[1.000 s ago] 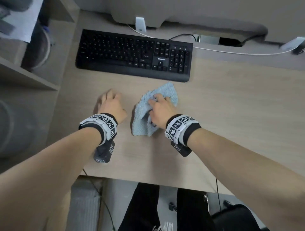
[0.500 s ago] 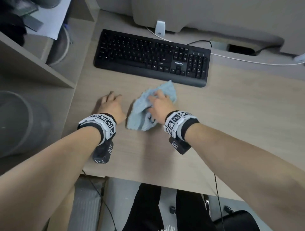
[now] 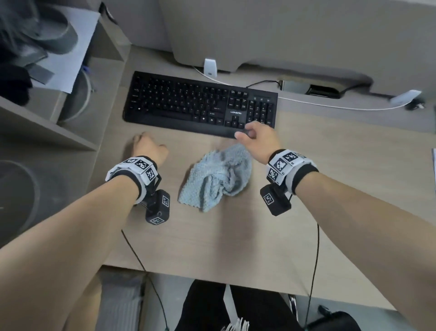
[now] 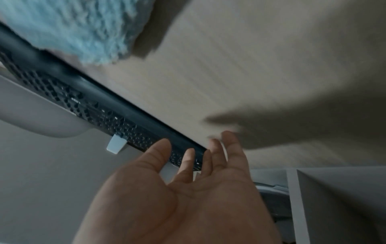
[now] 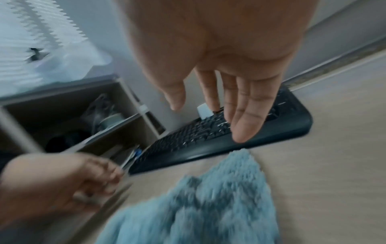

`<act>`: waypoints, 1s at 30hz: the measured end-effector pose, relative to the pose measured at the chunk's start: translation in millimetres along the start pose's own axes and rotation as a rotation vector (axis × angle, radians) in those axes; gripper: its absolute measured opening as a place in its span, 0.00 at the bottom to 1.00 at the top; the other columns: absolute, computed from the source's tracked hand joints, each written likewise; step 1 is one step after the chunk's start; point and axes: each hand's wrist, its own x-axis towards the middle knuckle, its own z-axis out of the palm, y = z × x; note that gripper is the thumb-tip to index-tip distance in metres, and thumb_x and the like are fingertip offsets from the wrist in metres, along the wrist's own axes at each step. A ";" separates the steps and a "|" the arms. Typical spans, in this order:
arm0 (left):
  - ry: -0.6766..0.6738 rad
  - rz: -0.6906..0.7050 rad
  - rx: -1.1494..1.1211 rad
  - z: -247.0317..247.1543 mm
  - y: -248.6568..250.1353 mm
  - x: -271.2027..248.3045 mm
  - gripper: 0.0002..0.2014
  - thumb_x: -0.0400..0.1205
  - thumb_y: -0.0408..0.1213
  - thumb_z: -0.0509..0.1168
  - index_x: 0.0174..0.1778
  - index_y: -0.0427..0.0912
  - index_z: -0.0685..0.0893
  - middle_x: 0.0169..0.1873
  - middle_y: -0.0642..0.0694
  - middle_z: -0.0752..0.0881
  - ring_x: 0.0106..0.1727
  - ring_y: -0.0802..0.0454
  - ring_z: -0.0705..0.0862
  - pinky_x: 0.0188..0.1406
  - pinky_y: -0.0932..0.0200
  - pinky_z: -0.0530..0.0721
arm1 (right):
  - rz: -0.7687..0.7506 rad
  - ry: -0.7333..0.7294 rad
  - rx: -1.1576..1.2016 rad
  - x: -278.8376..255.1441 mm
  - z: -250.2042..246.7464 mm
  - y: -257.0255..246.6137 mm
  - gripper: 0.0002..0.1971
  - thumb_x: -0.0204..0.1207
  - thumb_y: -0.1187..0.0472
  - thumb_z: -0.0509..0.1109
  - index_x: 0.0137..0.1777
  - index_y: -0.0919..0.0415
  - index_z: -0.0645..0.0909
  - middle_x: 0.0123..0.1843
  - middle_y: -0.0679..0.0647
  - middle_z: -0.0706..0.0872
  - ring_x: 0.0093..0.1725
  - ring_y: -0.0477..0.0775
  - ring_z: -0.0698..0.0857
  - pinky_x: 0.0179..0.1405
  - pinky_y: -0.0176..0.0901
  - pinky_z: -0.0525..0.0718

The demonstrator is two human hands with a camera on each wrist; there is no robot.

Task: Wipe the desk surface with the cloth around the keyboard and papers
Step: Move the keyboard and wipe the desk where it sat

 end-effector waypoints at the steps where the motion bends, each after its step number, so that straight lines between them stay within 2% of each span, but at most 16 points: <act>1: 0.016 -0.011 -0.030 -2.5 5.4 2.9 0.24 0.79 0.37 0.64 0.71 0.32 0.74 0.72 0.31 0.72 0.71 0.33 0.74 0.70 0.50 0.71 | 0.066 0.027 0.059 8.1 -6.3 4.9 0.28 0.81 0.43 0.67 0.73 0.61 0.77 0.67 0.57 0.84 0.66 0.58 0.82 0.66 0.47 0.78; 6: 0.101 -0.031 -0.113 -16.7 23.9 23.8 0.30 0.81 0.46 0.66 0.75 0.34 0.70 0.75 0.33 0.69 0.74 0.34 0.72 0.72 0.50 0.69 | 0.329 0.115 0.223 42.1 -27.6 23.7 0.32 0.80 0.44 0.68 0.77 0.65 0.70 0.75 0.62 0.76 0.73 0.63 0.77 0.70 0.49 0.73; 10: 0.119 -0.031 -0.124 -31.6 34.8 57.6 0.34 0.80 0.51 0.67 0.76 0.33 0.68 0.75 0.35 0.71 0.75 0.36 0.72 0.74 0.46 0.68 | 0.426 0.117 0.250 63.3 -29.0 23.5 0.34 0.80 0.44 0.68 0.78 0.64 0.67 0.77 0.62 0.73 0.74 0.65 0.75 0.70 0.52 0.73; 15: 0.106 -0.070 -0.142 -38.2 37.1 108.0 0.34 0.77 0.55 0.67 0.73 0.37 0.71 0.72 0.37 0.74 0.73 0.36 0.74 0.75 0.42 0.71 | 0.503 0.154 0.252 85.1 -19.6 14.0 0.30 0.80 0.45 0.68 0.74 0.64 0.69 0.72 0.62 0.77 0.69 0.66 0.79 0.62 0.50 0.76; 20: 0.061 -0.104 -0.154 -34.0 31.6 141.9 0.33 0.68 0.64 0.66 0.63 0.45 0.80 0.60 0.43 0.86 0.61 0.37 0.84 0.65 0.41 0.80 | 0.534 0.204 0.272 97.9 -18.7 18.5 0.25 0.79 0.45 0.69 0.68 0.62 0.73 0.60 0.57 0.82 0.62 0.63 0.82 0.52 0.46 0.74; 22: 0.058 -0.116 -0.117 -35.9 34.5 146.4 0.34 0.69 0.64 0.66 0.63 0.42 0.81 0.61 0.40 0.85 0.62 0.36 0.83 0.65 0.41 0.80 | 0.554 0.205 0.306 98.8 -20.8 17.3 0.25 0.80 0.45 0.69 0.68 0.62 0.73 0.57 0.56 0.81 0.61 0.61 0.82 0.50 0.46 0.73; 26: 0.058 -0.191 -0.011 -38.6 40.2 147.6 0.39 0.72 0.66 0.64 0.69 0.39 0.77 0.71 0.34 0.76 0.70 0.32 0.76 0.71 0.40 0.74 | 0.574 0.211 0.343 103.8 -25.1 20.2 0.28 0.77 0.41 0.69 0.68 0.60 0.73 0.59 0.55 0.81 0.59 0.60 0.82 0.53 0.47 0.75; 28: 0.040 -0.215 0.024 -35.7 42.6 142.1 0.43 0.71 0.69 0.62 0.71 0.38 0.76 0.73 0.33 0.73 0.72 0.30 0.74 0.72 0.38 0.72 | 0.574 0.255 0.354 101.4 -29.9 24.3 0.30 0.72 0.38 0.70 0.67 0.58 0.73 0.61 0.55 0.83 0.60 0.62 0.83 0.59 0.50 0.79; 30: 0.022 -0.209 0.023 -31.2 48.3 134.3 0.45 0.68 0.71 0.60 0.70 0.38 0.76 0.72 0.33 0.73 0.71 0.28 0.74 0.72 0.37 0.72 | 0.567 0.304 0.338 95.3 -39.3 33.5 0.32 0.70 0.37 0.70 0.67 0.59 0.74 0.64 0.56 0.83 0.64 0.64 0.83 0.66 0.55 0.79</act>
